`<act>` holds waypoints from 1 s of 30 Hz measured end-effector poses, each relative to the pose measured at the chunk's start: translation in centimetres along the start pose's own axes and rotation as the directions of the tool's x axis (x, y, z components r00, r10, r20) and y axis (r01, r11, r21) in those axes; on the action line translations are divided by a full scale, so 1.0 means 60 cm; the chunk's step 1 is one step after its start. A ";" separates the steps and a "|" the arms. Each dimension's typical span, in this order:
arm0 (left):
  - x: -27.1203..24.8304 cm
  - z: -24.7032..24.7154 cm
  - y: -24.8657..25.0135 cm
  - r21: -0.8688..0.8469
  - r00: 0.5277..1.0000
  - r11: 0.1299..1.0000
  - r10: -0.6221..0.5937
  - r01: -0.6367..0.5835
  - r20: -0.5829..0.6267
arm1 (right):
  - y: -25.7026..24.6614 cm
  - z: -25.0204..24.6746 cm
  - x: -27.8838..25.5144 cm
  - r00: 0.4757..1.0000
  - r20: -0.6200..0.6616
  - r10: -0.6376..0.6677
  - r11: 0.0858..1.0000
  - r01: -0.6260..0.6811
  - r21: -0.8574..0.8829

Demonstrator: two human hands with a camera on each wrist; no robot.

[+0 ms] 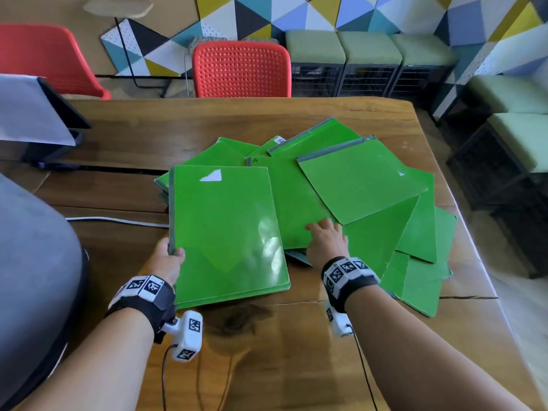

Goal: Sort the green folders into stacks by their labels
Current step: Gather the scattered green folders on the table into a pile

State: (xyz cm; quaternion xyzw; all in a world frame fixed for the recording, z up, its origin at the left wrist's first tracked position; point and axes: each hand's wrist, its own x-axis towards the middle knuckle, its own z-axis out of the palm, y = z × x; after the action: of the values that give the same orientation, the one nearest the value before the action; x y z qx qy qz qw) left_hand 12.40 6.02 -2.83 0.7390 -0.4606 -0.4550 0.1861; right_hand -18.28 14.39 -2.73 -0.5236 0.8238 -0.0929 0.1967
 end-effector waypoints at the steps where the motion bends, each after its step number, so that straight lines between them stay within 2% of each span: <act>1: 0.004 -0.001 0.006 0.000 1.000 1.000 0.013 -0.013 -0.001 | 0.005 -0.005 0.011 0.999 -0.020 0.034 0.998 -0.035 -0.054; 3: 0.013 0.003 0.026 -0.002 0.999 0.999 0.043 -0.043 0.004 | 0.022 -0.019 0.039 0.987 -0.060 0.151 0.986 -0.155 -0.068; 5: 0.027 0.016 0.052 0.018 0.997 0.997 0.077 -0.077 0.016 | 0.044 -0.035 0.069 0.943 -0.103 0.316 0.947 -0.321 -0.025; 7: 0.042 0.036 0.083 0.077 0.992 0.989 0.121 -0.124 0.034 | 0.066 -0.055 0.099 0.858 -0.100 0.503 0.864 -0.497 0.081; 9: 0.058 0.063 0.114 0.100 0.991 0.986 0.127 -0.132 0.051 | 0.083 -0.068 0.125 0.765 -0.032 0.643 0.754 -0.626 0.200; 13: 0.077 0.119 0.152 0.186 0.988 0.975 0.102 -0.121 0.113 | 0.111 -0.070 0.168 0.612 0.105 0.784 0.542 -0.757 0.363; 15: 0.081 0.138 0.156 0.232 0.989 0.967 0.079 -0.106 0.124 | 0.122 -0.075 0.185 0.558 0.153 0.816 0.447 -0.775 0.446; 17: 0.084 0.150 0.154 0.242 0.991 0.968 0.038 -0.068 0.128 | 0.129 -0.085 0.195 0.570 0.197 0.798 0.434 -0.770 0.468; 19: 0.088 0.155 0.152 0.226 0.992 0.973 0.014 -0.042 0.124 | 0.140 -0.084 0.206 0.630 0.192 0.753 0.464 -0.714 0.524; 20: 0.090 0.154 0.152 0.224 0.993 0.974 0.016 -0.042 0.118 | 0.145 -0.082 0.209 0.649 0.171 0.742 0.449 -0.669 0.592; 21: 0.094 0.150 0.153 0.229 0.994 0.972 0.025 -0.049 0.109 | 0.145 -0.085 0.207 0.654 0.162 0.739 0.429 -0.642 0.636; 23: 0.100 0.136 0.152 0.246 0.996 0.967 0.052 -0.068 0.070 | 0.151 -0.083 0.203 0.648 0.172 0.742 0.327 -0.574 0.751; 24: 0.102 0.127 0.151 0.250 0.997 0.966 0.065 -0.074 0.045 | 0.149 -0.088 0.196 0.661 0.156 0.734 0.293 -0.515 0.805; 26: 0.104 0.105 0.148 0.253 0.997 0.965 0.073 -0.069 -0.009 | 0.143 -0.100 0.177 0.699 0.069 0.712 0.340 -0.429 0.837; 28: 0.109 0.082 0.139 0.259 0.996 0.964 0.073 -0.055 -0.057 | 0.133 -0.118 0.152 0.719 -0.027 0.695 0.410 -0.365 0.836; 30: 0.110 0.063 0.132 0.251 0.994 0.967 0.076 -0.054 -0.080 | 0.120 -0.136 0.127 0.737 -0.082 0.671 0.442 -0.309 0.842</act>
State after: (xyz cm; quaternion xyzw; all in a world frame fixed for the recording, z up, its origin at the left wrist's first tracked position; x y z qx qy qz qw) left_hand 6.24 -3.07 -2.57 0.7604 -0.5293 -0.3542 0.1274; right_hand -30.49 10.22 0.33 -0.0807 0.8342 -0.4862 0.2472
